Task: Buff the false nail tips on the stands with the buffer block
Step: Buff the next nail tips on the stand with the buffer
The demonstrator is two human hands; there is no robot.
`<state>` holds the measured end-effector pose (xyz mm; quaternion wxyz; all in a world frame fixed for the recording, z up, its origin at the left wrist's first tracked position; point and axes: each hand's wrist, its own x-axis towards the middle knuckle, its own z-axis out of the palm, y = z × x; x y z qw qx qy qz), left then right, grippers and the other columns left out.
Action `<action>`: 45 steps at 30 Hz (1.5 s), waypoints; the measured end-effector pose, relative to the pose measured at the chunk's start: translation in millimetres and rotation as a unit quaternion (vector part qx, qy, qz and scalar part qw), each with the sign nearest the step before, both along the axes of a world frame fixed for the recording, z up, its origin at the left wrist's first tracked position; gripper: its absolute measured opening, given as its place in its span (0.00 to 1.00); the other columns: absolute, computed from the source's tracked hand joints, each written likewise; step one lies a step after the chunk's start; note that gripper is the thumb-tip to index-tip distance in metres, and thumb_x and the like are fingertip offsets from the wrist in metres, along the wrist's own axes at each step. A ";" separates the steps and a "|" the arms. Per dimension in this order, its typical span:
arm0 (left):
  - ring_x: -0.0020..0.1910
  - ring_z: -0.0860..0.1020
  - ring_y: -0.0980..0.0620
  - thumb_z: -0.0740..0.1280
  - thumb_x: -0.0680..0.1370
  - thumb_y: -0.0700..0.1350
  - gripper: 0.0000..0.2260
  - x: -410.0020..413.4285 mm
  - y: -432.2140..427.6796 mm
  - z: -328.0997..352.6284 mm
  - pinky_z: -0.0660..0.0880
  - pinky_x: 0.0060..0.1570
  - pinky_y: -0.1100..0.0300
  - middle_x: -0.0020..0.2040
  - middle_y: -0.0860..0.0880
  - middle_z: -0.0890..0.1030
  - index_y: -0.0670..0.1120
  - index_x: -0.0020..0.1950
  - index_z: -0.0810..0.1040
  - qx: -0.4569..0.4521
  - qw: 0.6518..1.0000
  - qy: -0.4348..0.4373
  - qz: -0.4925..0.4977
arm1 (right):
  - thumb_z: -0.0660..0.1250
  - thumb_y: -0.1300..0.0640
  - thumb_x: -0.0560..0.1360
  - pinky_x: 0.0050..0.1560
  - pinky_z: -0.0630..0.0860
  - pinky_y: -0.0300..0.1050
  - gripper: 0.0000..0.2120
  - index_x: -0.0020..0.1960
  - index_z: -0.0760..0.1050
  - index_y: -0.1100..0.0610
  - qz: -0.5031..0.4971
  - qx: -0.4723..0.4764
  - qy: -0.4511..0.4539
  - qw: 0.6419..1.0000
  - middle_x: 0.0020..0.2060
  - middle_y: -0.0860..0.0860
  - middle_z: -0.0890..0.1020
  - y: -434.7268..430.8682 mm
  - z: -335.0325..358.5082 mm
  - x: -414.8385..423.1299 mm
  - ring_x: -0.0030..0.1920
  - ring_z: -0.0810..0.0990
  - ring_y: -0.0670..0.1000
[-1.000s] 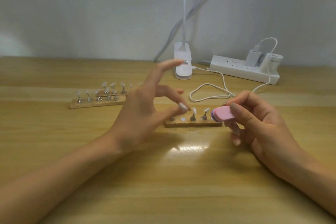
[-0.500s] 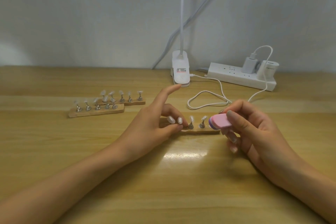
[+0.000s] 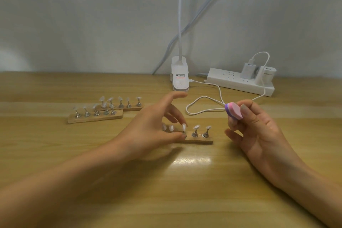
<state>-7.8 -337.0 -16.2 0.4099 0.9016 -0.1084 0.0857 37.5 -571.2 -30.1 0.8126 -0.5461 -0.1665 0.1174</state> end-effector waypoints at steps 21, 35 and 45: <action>0.42 0.82 0.52 0.75 0.71 0.32 0.28 -46.8 -16.5 -12.0 0.76 0.40 0.54 0.41 0.48 0.84 0.53 0.67 0.73 -0.259 0.963 0.031 -0.066 | 0.71 0.54 0.72 0.27 0.76 0.40 0.04 0.43 0.78 0.54 0.123 -0.148 -0.160 0.968 0.39 0.50 0.84 11.9 9.3 -33.3 0.32 0.79 0.46; 0.41 0.85 0.44 0.74 0.71 0.34 0.27 -51.6 -18.1 -19.2 0.74 0.22 0.60 0.40 0.43 0.83 0.55 0.64 0.73 -0.352 0.932 0.037 -0.082 | 0.74 0.56 0.74 0.26 0.76 0.40 0.08 0.42 0.76 0.56 0.116 -0.150 -0.155 0.970 0.38 0.50 0.84 16.5 5.0 -33.9 0.31 0.78 0.46; 0.42 0.86 0.43 0.74 0.72 0.35 0.26 -53.3 -17.7 -19.0 0.74 0.22 0.60 0.40 0.44 0.83 0.55 0.64 0.72 -0.362 0.927 0.043 -0.093 | 0.73 0.53 0.72 0.25 0.75 0.39 0.05 0.41 0.78 0.51 0.088 -0.134 -0.134 0.978 0.39 0.53 0.83 15.2 5.2 -30.2 0.31 0.76 0.46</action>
